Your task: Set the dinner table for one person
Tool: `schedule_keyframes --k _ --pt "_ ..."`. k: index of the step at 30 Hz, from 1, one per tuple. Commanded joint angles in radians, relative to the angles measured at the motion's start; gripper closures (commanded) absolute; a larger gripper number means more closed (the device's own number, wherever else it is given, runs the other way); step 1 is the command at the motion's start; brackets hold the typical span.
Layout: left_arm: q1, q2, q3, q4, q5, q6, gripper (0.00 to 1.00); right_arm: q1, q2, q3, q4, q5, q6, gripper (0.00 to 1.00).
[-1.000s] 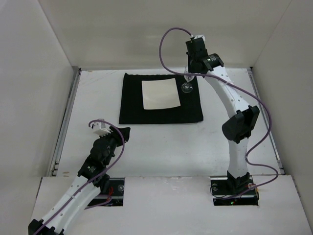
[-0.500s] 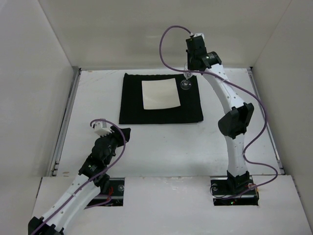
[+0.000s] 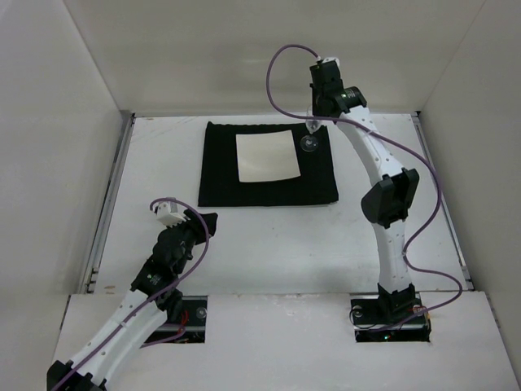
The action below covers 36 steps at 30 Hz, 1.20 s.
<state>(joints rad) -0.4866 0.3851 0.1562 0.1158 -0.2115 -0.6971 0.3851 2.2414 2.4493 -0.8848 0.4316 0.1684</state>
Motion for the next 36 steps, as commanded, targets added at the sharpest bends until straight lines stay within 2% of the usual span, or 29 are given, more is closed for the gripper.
schedule_keyframes --k 1,5,7,24,30,36 --pt "0.007 0.009 0.006 0.042 -0.006 0.002 0.58 -0.007 0.023 0.048 0.061 -0.004 -0.001 0.87" --pt "0.007 0.014 0.006 0.047 -0.006 0.002 0.58 -0.004 0.018 0.048 0.075 -0.002 0.005 0.67" --pt "0.007 0.008 0.006 0.044 -0.006 0.002 0.58 -0.002 0.008 0.048 0.09 -0.004 0.006 0.63" --pt "0.01 -0.008 0.013 0.019 -0.023 0.002 0.58 -0.002 -0.107 0.048 0.136 0.009 0.019 0.44" --pt "-0.007 -0.006 0.029 -0.01 -0.061 0.008 0.58 -0.002 -0.184 0.04 0.152 0.001 0.02 0.41" --pt "-0.011 0.005 0.057 -0.042 -0.069 0.011 0.58 0.016 -0.316 -0.088 0.216 -0.01 0.01 0.4"
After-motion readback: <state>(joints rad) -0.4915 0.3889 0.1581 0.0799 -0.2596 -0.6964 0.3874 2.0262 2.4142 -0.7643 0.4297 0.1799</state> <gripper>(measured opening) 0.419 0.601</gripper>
